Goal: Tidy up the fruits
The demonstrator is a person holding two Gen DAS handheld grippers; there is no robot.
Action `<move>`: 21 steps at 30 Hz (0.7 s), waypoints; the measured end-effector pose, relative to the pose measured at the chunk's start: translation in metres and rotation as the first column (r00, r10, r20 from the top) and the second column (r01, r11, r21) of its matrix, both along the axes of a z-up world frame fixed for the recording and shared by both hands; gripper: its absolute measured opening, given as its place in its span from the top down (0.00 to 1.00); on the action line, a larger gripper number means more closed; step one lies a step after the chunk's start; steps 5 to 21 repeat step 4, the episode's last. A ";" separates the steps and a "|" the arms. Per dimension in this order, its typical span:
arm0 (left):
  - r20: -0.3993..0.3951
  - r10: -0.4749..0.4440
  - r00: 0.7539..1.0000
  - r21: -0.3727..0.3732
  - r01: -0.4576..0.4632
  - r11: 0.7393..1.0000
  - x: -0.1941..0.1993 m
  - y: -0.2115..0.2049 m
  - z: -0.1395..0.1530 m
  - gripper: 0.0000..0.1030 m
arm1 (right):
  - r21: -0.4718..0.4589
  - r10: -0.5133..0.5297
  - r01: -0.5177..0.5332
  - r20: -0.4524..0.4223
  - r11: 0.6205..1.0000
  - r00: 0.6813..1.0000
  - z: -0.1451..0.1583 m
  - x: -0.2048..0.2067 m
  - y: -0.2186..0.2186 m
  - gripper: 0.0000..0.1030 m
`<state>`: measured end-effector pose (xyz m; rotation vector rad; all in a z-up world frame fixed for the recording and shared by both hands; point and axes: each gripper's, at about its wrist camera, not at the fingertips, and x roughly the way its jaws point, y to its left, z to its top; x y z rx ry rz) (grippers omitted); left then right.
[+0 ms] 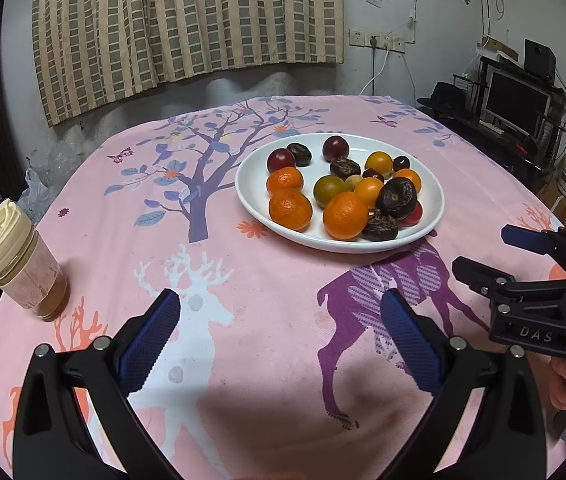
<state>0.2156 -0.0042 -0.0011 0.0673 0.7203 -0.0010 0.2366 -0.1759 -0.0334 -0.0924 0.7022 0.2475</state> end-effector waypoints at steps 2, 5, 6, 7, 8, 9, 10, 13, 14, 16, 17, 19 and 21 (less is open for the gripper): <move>0.001 0.002 1.000 0.001 -0.002 1.000 0.000 0.000 0.000 0.05 | -0.001 -0.001 0.001 -0.002 1.000 1.000 -0.001 0.000 0.000 0.17; 0.000 0.000 1.000 -0.001 0.000 1.000 0.000 0.000 0.000 0.05 | -0.004 -0.002 0.002 -0.005 1.000 1.000 -0.002 0.001 0.000 0.16; 0.000 0.000 1.000 -0.001 0.000 1.000 0.000 0.000 0.000 0.05 | -0.004 -0.002 0.002 -0.005 1.000 1.000 -0.002 0.001 0.000 0.16; 0.000 0.000 1.000 -0.001 0.000 1.000 0.000 0.000 0.000 0.05 | -0.004 -0.002 0.002 -0.005 1.000 1.000 -0.002 0.001 0.000 0.16; 0.000 0.000 1.000 -0.001 0.000 1.000 0.000 0.000 0.000 0.05 | -0.004 -0.002 0.002 -0.005 1.000 1.000 -0.002 0.001 0.000 0.16; 0.000 0.000 1.000 -0.001 0.000 1.000 0.000 0.000 0.000 0.05 | -0.004 -0.002 0.002 -0.005 1.000 1.000 -0.002 0.001 0.000 0.16; 0.000 0.000 1.000 -0.001 0.000 1.000 0.000 0.000 0.000 0.05 | -0.004 -0.002 0.002 -0.005 1.000 1.000 -0.002 0.001 0.000 0.16; 0.000 0.000 1.000 -0.001 0.000 1.000 0.000 0.000 0.000 0.05 | -0.004 -0.002 0.002 -0.005 1.000 1.000 -0.002 0.001 0.000 0.16; 0.000 0.000 1.000 -0.001 0.000 1.000 0.000 0.000 0.000 0.05 | -0.004 -0.002 0.002 -0.005 1.000 1.000 -0.002 0.001 0.000 0.16; 0.000 0.000 1.000 -0.001 0.000 1.000 0.000 0.000 0.000 0.05 | -0.004 -0.002 0.002 -0.005 1.000 1.000 -0.002 0.001 0.000 0.16; 0.000 0.000 1.000 -0.001 0.000 1.000 0.000 0.000 0.000 0.05 | -0.004 -0.002 0.002 -0.005 1.000 1.000 -0.002 0.001 0.000 0.16; 0.000 0.000 1.000 -0.001 0.000 1.000 0.000 0.000 0.000 0.05 | -0.004 -0.002 0.002 -0.005 1.000 1.000 -0.002 0.001 0.000 0.16; 0.000 0.000 1.000 -0.001 0.000 1.000 0.000 0.000 0.000 0.05 | -0.004 -0.002 0.002 -0.005 1.000 1.000 -0.002 0.001 0.000 0.16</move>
